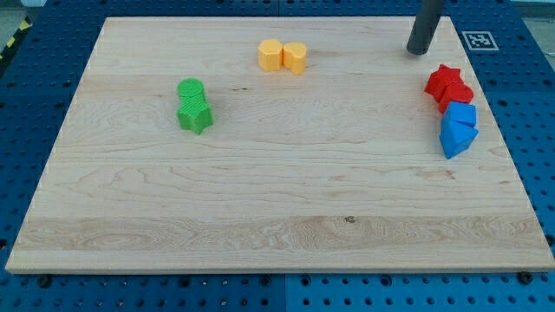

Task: Move your arm to the top right

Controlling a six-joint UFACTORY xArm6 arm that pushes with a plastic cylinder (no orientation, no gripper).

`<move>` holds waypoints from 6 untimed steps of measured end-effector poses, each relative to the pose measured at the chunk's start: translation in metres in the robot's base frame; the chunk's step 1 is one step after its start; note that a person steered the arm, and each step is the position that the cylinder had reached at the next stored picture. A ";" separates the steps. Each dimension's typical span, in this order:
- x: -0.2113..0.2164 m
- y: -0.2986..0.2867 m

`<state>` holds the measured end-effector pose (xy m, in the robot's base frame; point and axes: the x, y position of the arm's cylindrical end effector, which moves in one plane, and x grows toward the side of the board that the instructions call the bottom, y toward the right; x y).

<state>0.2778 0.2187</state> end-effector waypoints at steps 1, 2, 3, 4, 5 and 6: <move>-0.001 0.000; -0.002 0.000; -0.002 0.000; -0.002 0.006; -0.002 0.018; 0.000 0.059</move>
<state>0.2782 0.2774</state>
